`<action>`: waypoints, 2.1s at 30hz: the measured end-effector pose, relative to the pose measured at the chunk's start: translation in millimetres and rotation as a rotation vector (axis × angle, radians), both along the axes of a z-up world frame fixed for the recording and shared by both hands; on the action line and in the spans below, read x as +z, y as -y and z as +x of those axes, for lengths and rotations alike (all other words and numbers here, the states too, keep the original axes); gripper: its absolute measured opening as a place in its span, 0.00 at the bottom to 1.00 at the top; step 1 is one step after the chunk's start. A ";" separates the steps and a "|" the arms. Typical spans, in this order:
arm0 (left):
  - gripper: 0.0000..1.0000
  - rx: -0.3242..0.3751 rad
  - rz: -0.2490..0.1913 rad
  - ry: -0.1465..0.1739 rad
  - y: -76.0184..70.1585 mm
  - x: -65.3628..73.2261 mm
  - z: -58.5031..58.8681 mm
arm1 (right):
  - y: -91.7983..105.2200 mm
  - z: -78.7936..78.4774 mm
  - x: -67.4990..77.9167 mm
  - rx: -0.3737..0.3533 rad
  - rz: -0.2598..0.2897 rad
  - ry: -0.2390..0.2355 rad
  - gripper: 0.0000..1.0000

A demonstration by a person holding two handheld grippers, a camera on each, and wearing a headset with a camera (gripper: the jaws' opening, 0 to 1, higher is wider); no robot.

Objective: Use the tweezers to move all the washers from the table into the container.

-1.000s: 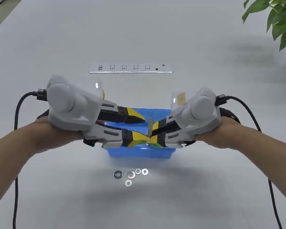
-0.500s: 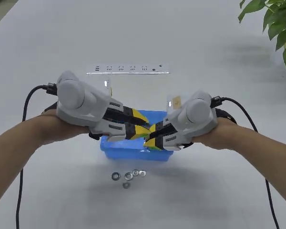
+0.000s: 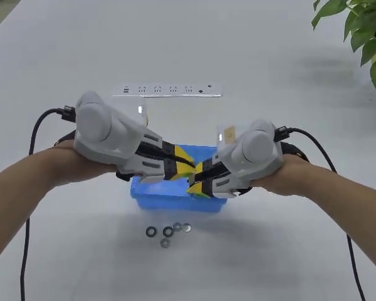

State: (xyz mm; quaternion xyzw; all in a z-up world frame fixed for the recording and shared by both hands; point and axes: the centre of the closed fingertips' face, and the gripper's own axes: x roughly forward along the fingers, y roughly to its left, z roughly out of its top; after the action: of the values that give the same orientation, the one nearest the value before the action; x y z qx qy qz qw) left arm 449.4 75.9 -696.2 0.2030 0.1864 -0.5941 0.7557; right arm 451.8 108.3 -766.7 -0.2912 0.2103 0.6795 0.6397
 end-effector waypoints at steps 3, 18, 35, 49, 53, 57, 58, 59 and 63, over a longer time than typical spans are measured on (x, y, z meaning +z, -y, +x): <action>0.07 0.001 -0.002 0.002 0.1 1.5 -0.2 | -0.6 0.7 3.0 -0.004 0.007 0.000 0.15; 0.06 0.005 -0.006 0.005 -1.0 14.5 -2.7 | 12.3 -2.5 23.1 -0.031 0.023 0.011 0.24; 0.06 0.014 -0.009 0.017 -3.9 33.5 -13.0 | 39.9 -10.7 45.1 -0.104 0.021 0.025 0.34; 0.06 0.025 -0.021 0.010 -6.7 46.1 -25.5 | 56.8 -25.7 48.1 -0.146 0.037 0.001 0.48; 0.06 0.023 -0.022 0.011 -7.7 49.2 -30.4 | 61.6 -30.7 46.7 -0.154 0.035 -0.001 0.51; 0.06 0.021 -0.026 0.010 -7.8 52.2 -35.6 | 65.3 -33.9 46.5 -0.165 0.039 -0.004 0.53; 0.06 0.019 -0.027 0.011 -7.5 52.8 -36.9 | 65.8 -34.3 46.6 -0.167 0.040 -0.004 0.54; 0.06 0.016 -0.028 0.010 -7.2 53.6 -38.9 | 66.4 -34.9 46.6 -0.169 0.040 -0.004 0.55; 0.06 0.013 -0.032 0.008 -6.8 55.6 -44.0 | 68.2 -39.4 47.2 -0.177 0.044 -0.007 0.57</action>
State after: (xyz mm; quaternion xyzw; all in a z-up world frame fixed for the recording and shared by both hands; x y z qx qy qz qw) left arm 405.4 82.6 -640.6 0.1920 0.1754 -0.5912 0.7634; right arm 412.4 40.1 -719.5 -0.2549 0.2226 0.6259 0.7027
